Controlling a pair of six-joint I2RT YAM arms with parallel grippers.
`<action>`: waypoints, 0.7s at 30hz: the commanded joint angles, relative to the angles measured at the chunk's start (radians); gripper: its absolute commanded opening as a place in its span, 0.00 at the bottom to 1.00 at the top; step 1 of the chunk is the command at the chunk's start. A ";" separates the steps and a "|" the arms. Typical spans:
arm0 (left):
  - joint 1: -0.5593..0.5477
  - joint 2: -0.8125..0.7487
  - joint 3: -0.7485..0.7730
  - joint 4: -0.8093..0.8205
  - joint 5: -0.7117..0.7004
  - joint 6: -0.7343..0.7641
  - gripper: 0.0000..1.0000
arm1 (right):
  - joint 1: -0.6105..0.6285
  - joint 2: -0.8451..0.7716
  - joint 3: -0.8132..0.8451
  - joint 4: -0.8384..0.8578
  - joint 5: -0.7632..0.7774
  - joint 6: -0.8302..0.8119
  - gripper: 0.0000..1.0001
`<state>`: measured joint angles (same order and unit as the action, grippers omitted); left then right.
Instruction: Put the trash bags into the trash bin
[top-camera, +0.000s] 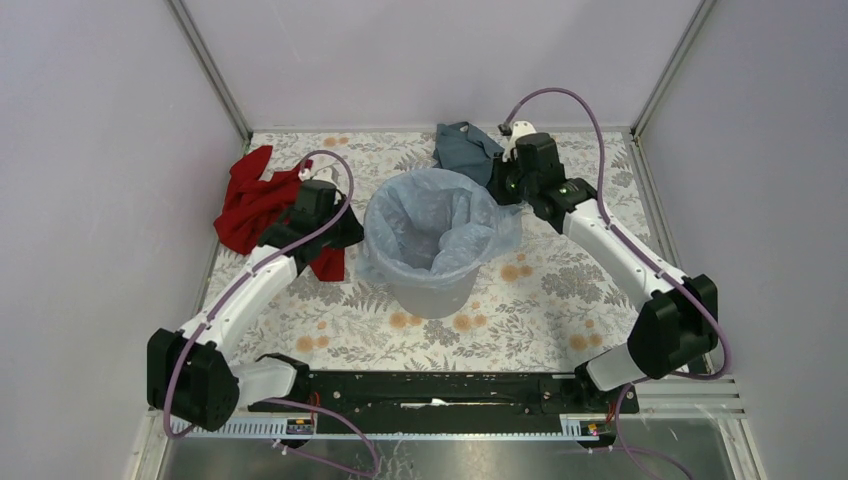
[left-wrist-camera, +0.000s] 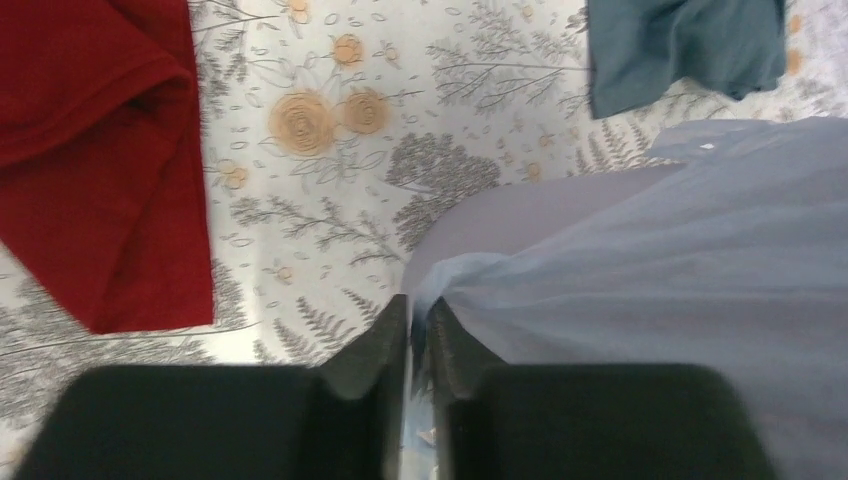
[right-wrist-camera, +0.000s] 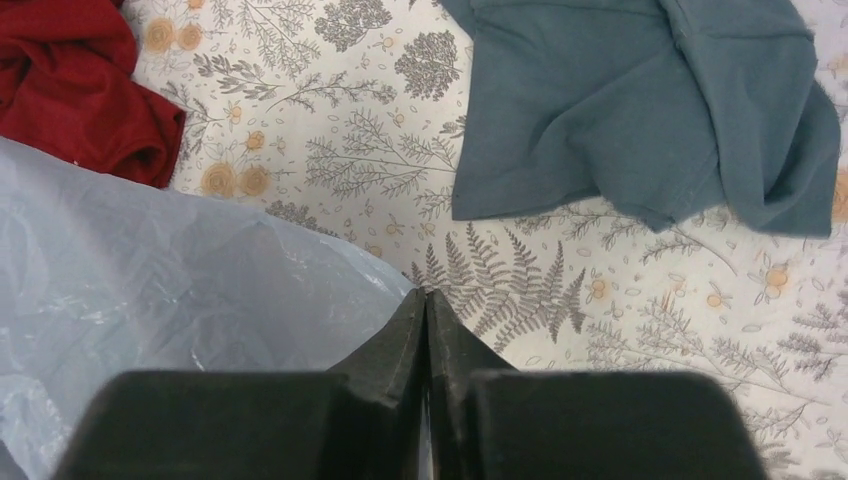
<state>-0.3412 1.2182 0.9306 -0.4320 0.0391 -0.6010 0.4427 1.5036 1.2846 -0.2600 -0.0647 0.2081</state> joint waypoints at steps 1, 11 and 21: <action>0.006 -0.069 0.065 -0.096 -0.086 0.038 0.23 | -0.012 -0.075 0.033 -0.122 0.056 0.011 0.24; 0.011 -0.229 0.065 -0.238 -0.151 0.040 0.73 | -0.012 -0.343 -0.005 -0.300 0.196 0.026 0.95; 0.013 -0.238 -0.121 -0.075 0.056 -0.092 0.78 | -0.012 -0.363 -0.193 -0.153 0.070 0.102 0.91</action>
<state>-0.3336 0.9665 0.8566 -0.6205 -0.0269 -0.6239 0.4335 1.1267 1.1454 -0.4728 0.0570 0.2619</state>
